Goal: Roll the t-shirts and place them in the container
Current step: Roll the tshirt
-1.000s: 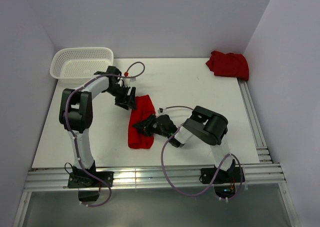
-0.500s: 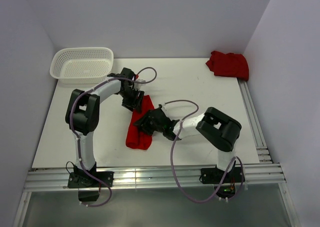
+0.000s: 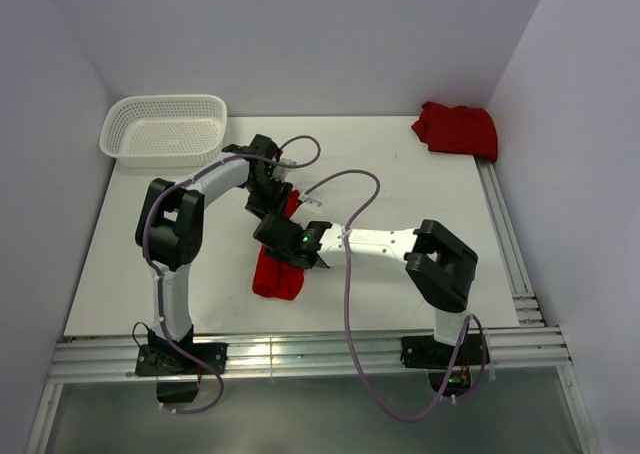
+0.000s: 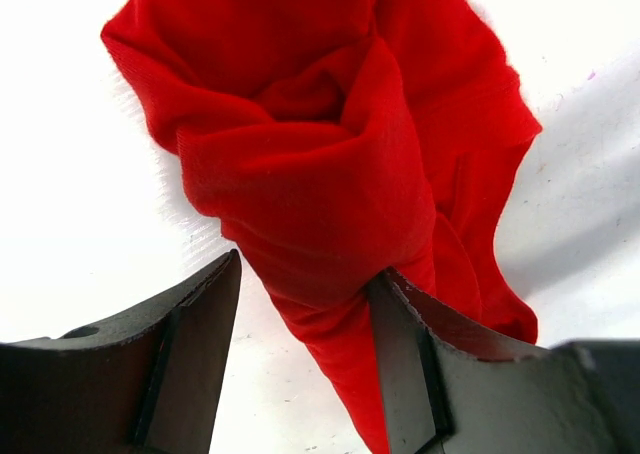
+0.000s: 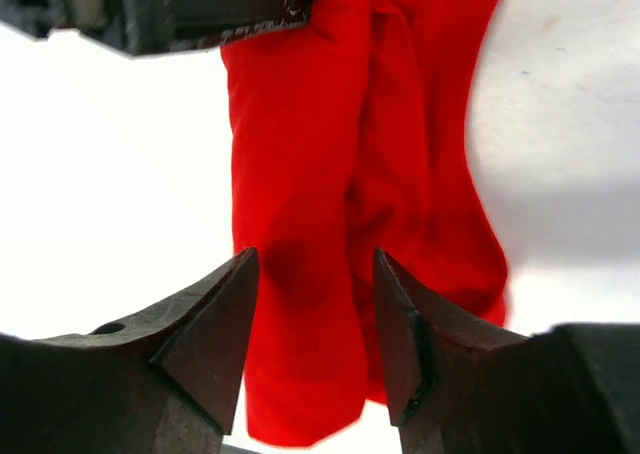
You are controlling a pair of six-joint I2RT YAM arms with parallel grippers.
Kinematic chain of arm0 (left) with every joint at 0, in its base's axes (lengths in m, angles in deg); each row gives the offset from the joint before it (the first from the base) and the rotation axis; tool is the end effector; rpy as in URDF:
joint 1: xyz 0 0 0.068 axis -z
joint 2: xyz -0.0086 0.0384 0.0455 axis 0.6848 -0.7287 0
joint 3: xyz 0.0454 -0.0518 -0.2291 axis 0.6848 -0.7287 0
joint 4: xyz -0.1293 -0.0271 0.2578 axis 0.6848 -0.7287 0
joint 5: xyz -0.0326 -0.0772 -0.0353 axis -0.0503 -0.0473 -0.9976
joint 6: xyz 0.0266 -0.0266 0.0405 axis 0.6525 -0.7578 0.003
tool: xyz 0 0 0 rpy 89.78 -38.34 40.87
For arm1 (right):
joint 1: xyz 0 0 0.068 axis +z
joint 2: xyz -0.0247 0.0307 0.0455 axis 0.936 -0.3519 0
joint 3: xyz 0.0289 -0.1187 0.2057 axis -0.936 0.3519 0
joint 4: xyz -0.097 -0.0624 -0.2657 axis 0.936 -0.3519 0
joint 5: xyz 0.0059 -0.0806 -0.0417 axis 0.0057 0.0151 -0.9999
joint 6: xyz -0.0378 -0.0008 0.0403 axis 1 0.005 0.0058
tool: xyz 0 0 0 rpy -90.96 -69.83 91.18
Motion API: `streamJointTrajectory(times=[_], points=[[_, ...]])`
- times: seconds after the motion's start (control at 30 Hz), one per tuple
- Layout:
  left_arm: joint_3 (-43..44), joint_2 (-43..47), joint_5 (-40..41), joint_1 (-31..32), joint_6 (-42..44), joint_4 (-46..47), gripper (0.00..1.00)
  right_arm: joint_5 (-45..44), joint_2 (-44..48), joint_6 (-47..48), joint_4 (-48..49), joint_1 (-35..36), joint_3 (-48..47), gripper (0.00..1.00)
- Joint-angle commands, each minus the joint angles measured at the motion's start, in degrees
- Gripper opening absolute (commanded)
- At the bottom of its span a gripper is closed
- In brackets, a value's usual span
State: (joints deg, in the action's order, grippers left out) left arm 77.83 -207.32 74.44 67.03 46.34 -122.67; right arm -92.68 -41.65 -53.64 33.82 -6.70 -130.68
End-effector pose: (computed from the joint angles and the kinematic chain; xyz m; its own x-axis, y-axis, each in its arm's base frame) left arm 0.3849 -0.1793 0.1316 -0.8985 0.3711 -0.2346 0.4216 0.8784 -0.2251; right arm 0.1994 0.3536 0.1471 -0.7879 0.4007 -0.4675 0.1793 0.8757 0.4484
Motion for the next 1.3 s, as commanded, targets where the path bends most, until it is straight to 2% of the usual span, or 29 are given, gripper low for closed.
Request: streamJointTrajectory(times=[0.0,0.3,0.5,0.87,0.97,1.1,1.23,1.27], points=[[0.42,-2.92,7.26,0.09,-0.13,1.01,0.58,-8.58,0.14,1.63,-11.23,1.99,-5.00,0.56],[1.47,-3.53,6.91,0.71,-0.30,-0.13,0.59,-9.91,-4.43,6.73,-12.20,3.48,-14.41,0.42],[1.83,-3.62,6.82,0.88,-0.22,-0.40,0.59,-8.68,-8.30,8.14,-12.73,3.66,-18.02,0.39],[2.61,-2.92,5.50,0.97,0.75,-0.74,0.67,-5.35,-8.65,5.51,-9.30,3.75,-9.15,0.39],[3.23,-2.40,4.36,0.88,0.75,-1.01,0.72,-4.82,-8.66,4.72,-9.04,3.66,-7.39,0.39],[4.64,-1.25,0.24,0.88,3.74,-1.89,0.78,-4.46,-8.92,3.84,-8.94,3.75,-5.98,0.39],[7.01,0.59,-6.53,0.71,4.71,-3.64,0.80,-3.94,-9.45,2.70,-8.95,3.57,-4.49,0.39],[7.71,0.94,-10.28,0.36,5.23,-3.91,0.80,-3.68,-9.36,2.52,-8.51,3.49,-3.88,0.39]])
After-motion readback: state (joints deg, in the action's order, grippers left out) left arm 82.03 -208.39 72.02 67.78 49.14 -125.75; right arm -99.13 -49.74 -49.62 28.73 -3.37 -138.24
